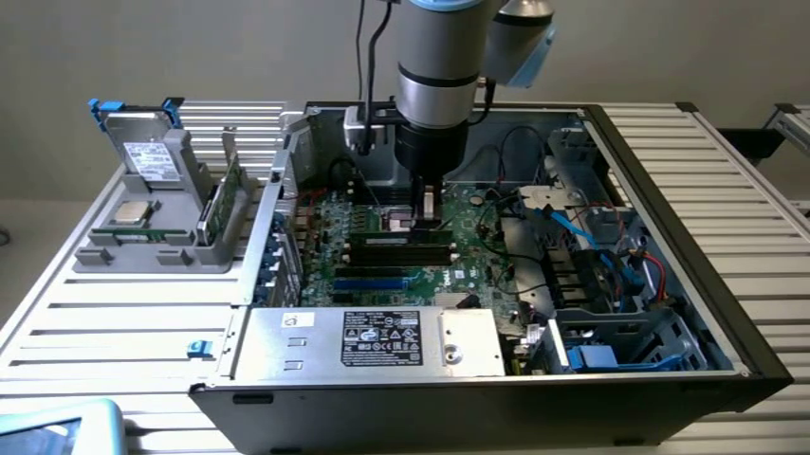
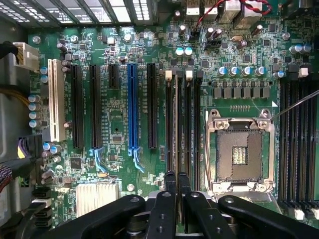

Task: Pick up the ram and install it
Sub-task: 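Insert the ram into the slot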

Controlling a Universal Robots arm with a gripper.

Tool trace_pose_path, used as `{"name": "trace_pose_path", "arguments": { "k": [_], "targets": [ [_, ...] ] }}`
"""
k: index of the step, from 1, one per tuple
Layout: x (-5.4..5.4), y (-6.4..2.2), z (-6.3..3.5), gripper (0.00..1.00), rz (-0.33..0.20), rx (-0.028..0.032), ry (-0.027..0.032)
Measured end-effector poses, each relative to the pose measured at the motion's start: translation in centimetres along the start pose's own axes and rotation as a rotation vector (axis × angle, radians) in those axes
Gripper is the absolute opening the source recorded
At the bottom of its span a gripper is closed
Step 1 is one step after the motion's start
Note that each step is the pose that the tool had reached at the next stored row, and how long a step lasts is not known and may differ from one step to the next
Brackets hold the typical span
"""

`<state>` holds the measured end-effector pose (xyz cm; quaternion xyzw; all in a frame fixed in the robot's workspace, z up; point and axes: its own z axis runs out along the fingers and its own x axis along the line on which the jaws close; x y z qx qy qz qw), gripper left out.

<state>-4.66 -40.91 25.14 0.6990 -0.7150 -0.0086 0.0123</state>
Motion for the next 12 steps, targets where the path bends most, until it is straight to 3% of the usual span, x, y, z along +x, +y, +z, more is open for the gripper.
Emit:
{"name": "trace_pose_path", "arguments": {
  "k": [4,6,8,12],
  "targets": [
    [0.0,-0.24,-0.02,0.13,0.0,-0.0187,0.0007],
    [0.03,-0.39,-0.01,0.13,0.0,-0.0244,0.0007],
    [0.13,-0.48,-0.02,0.13,0.0,-0.028,0.0008],
    [0.34,-0.48,-0.01,0.13,0.0,-0.0287,0.0009]
  ]
}}
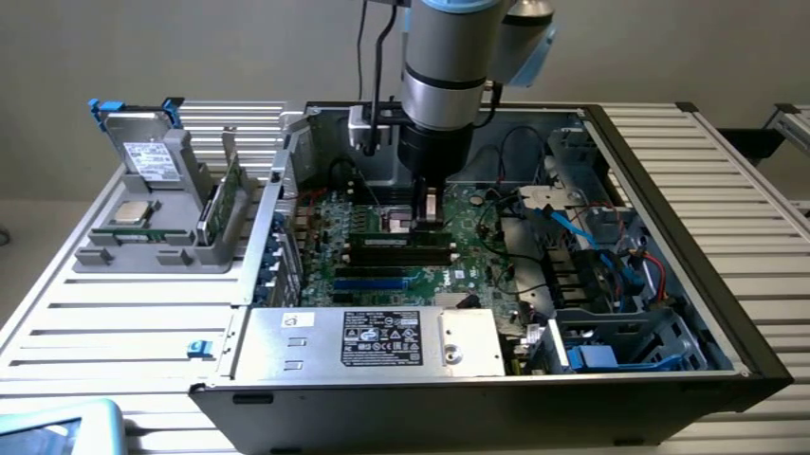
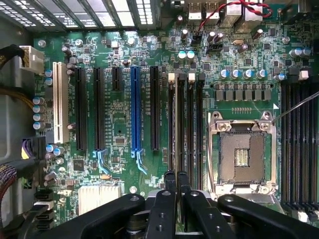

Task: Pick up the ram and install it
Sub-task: 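Insert the ram into the slot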

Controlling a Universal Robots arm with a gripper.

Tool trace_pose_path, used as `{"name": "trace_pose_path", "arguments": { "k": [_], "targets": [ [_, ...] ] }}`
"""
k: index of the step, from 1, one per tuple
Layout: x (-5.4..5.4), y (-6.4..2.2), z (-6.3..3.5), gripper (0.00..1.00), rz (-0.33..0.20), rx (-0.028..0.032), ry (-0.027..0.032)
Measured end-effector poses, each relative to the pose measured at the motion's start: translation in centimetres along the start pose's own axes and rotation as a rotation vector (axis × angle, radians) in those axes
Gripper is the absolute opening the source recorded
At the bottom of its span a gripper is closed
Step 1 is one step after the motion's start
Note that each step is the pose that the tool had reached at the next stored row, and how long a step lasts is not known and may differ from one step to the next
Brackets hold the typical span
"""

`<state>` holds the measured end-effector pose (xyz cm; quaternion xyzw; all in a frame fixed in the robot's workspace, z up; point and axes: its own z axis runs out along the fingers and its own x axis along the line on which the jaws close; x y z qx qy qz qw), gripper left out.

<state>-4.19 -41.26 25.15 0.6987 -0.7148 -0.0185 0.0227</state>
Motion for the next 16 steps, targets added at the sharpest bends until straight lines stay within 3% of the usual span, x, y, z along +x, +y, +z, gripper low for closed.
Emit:
{"name": "trace_pose_path", "arguments": {
  "k": [6,16],
  "targets": [
    [0.01,-0.06,0.01,0.13,0.0,0.0,0.0074],
    [0.0,-0.06,0.04,0.13,0.0,0.0079,0.008]
  ]
}}
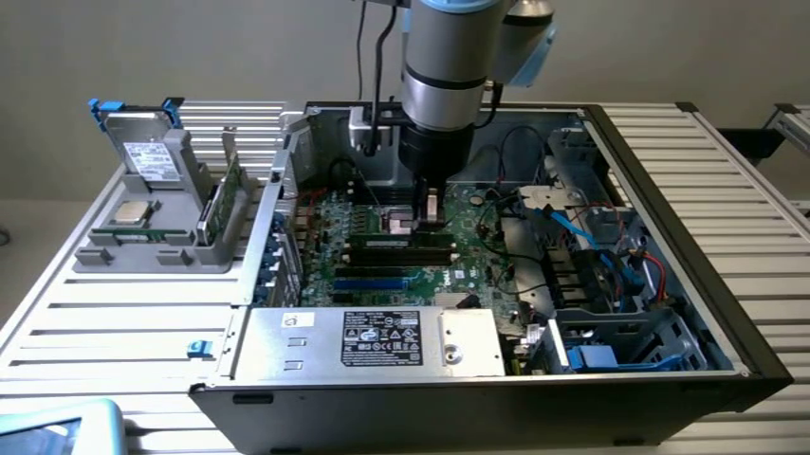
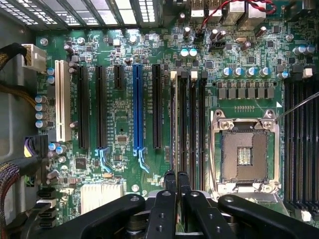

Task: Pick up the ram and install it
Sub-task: 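Insert the ram into the slot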

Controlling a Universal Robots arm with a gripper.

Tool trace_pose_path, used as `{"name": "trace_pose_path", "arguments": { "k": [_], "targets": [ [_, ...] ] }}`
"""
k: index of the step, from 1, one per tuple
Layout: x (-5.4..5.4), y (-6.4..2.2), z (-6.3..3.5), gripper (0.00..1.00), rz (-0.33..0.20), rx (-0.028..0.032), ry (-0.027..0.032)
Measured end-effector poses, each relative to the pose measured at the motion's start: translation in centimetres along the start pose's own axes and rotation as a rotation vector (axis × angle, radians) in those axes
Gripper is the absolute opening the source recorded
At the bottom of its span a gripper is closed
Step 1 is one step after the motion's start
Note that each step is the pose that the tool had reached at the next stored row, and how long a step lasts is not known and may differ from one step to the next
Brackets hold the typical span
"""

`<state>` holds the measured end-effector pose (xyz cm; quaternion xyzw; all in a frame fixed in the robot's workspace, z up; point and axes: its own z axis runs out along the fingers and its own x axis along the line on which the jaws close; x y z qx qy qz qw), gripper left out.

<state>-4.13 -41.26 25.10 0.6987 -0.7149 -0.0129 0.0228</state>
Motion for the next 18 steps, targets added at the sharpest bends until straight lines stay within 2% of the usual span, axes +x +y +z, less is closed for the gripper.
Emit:
{"name": "trace_pose_path", "arguments": {
  "k": [8,18],
  "targets": [
    [0.0,0.16,0.23,0.13,0.0,0.0124,-0.0005],
    [-0.01,0.15,0.82,0.13,0.0,0.0164,-0.0002]
  ]
}}
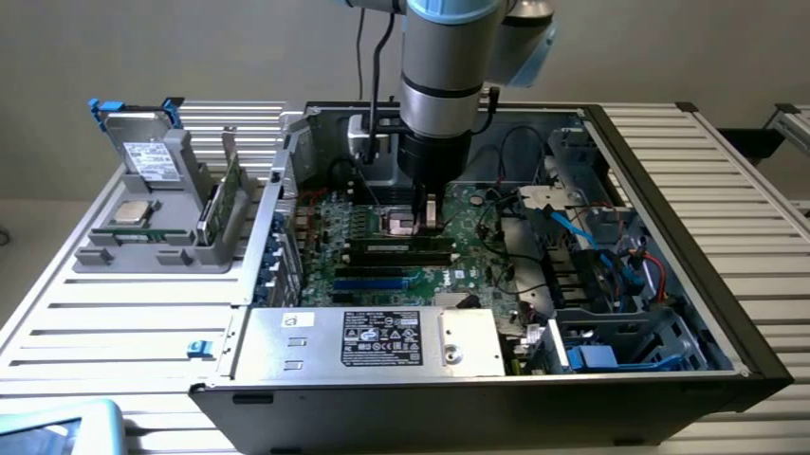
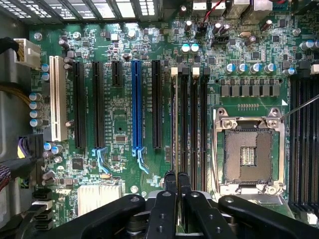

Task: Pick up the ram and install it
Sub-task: 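Insert the ram into the slot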

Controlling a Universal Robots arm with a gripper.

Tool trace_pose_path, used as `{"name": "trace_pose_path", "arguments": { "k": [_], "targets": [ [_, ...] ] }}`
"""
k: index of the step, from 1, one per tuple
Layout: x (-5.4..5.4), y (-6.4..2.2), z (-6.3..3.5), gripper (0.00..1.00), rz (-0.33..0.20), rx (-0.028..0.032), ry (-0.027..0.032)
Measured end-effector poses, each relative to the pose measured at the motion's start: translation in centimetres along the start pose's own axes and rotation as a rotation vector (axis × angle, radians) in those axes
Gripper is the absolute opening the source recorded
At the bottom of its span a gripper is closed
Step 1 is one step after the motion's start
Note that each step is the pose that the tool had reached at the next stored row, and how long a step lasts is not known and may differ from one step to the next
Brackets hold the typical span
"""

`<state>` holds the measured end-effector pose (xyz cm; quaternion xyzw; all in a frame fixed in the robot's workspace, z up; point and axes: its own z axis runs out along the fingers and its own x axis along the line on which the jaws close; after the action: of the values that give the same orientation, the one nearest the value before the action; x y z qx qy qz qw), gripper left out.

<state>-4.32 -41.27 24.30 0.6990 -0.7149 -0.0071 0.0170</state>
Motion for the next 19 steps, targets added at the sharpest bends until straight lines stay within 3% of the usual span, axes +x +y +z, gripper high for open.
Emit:
{"name": "trace_pose_path", "arguments": {
  "k": [11,15,19],
  "targets": [
    [0.0,0.0,0.01,0.13,-0.012,0.0002,0.0002],
    [-0.01,-0.03,0.02,0.13,-0.012,-0.0081,0.0001],
    [-0.01,-0.06,0.03,0.13,-0.012,-0.009,0.0002]
  ]
}}
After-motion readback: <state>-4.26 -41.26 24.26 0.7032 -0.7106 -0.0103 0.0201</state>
